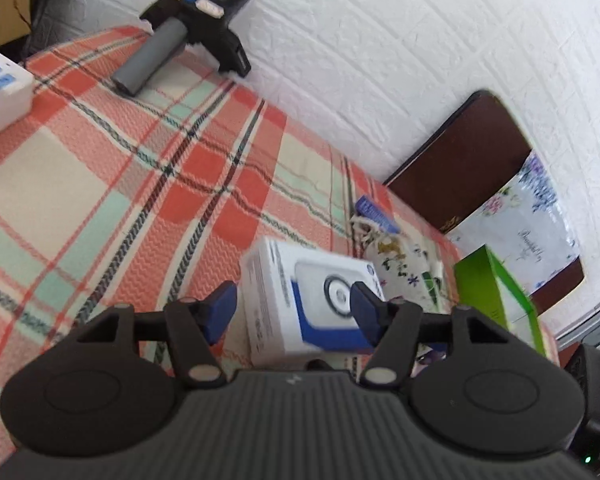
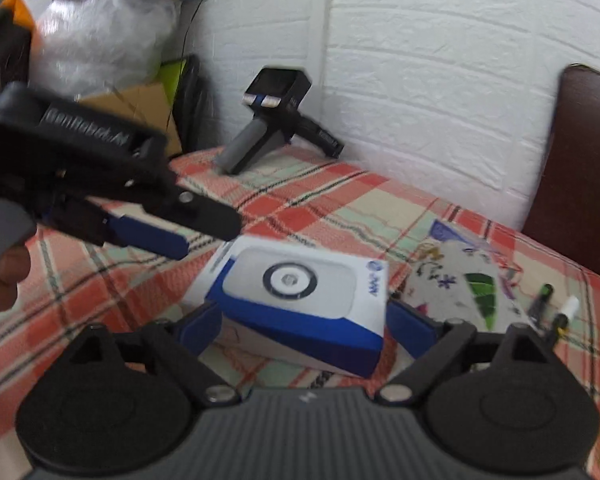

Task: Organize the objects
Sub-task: 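Reach the right gripper to the white HP box and grasp it, then carry the white HP box with the right gripper and release it into the box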

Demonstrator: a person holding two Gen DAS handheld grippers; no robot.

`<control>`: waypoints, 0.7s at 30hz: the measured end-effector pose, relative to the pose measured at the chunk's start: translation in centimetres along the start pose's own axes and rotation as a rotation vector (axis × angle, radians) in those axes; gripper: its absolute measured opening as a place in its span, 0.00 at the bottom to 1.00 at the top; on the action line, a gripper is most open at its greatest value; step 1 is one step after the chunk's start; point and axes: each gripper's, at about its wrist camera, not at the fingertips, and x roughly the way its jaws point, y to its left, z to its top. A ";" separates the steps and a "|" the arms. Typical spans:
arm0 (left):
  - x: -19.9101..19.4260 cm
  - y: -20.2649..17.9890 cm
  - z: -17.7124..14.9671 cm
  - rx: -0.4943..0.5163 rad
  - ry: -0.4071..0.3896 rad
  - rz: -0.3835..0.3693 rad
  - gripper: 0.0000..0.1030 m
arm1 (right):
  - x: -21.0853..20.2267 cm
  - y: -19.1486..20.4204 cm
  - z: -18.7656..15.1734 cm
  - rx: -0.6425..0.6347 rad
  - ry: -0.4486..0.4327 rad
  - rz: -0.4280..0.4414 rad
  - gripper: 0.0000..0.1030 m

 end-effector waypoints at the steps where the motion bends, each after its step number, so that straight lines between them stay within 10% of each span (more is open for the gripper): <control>1: 0.8 -0.1 -0.1 0.003 0.020 0.011 0.61 | 0.9 0.0 -0.1 0.002 0.022 0.004 0.93; 11: 0.6 -1.0 -1.8 0.041 0.026 0.051 0.60 | 0.2 0.2 -1.6 0.089 0.035 0.015 0.85; 21: -2.5 -5.9 -9.6 0.127 0.121 -0.040 0.60 | -9.5 0.0 -9.0 0.106 0.028 -0.072 0.85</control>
